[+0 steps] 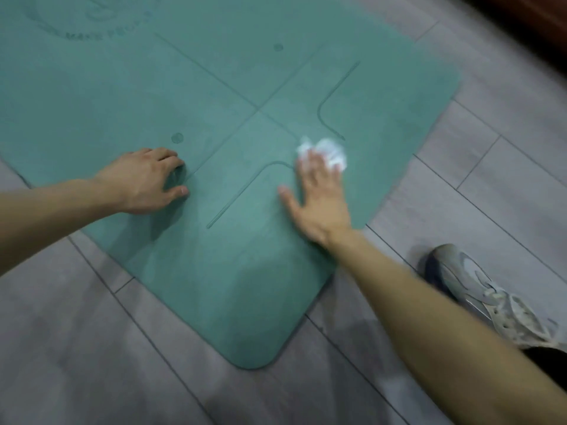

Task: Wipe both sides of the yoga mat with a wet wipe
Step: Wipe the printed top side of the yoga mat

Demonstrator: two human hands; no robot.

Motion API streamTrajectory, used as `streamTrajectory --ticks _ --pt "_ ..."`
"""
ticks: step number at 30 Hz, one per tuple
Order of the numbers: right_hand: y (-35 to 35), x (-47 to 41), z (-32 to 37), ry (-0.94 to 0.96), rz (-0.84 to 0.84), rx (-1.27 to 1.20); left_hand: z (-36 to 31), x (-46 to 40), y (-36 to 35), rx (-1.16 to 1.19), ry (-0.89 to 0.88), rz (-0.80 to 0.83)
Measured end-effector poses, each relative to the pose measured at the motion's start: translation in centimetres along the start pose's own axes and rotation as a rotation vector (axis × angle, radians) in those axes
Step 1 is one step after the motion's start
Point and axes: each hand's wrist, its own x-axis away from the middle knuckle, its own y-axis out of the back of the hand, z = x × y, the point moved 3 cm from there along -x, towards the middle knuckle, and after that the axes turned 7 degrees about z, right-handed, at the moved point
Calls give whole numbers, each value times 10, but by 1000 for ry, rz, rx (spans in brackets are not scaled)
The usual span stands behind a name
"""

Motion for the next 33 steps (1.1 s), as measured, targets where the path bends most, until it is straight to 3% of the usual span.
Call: streamTrajectory --ticks 3,5,9,14,18,23,26,30,32,33 --pt "-36 66 83 534 138 46 2 -2 4 -38 -15 6" --pt "-38 65 85 669 129 77 0 -5 10 -51 -17 28" --pt "-37 29 62 576 91 161 -2 -8 16 -54 10 37" --pt "-54 52 96 686 93 183 -4 -10 8 -85 10 9" --pt "-51 58 107 655 36 138 -3 -7 3 -132 -12 -35" --pt "-64 66 122 723 151 166 -9 -7 7 -126 17 -39" --pt "-35 44 60 557 129 87 -5 -7 5 -136 27 -8" --pt "27 10 -95 -116 52 63 -5 -9 7 -101 40 19" --pt "32 11 -101 -277 34 -15 -5 -11 5 -77 42 13" --pt "23 18 -76 -259 4 -25 -6 -12 4 -76 42 4"
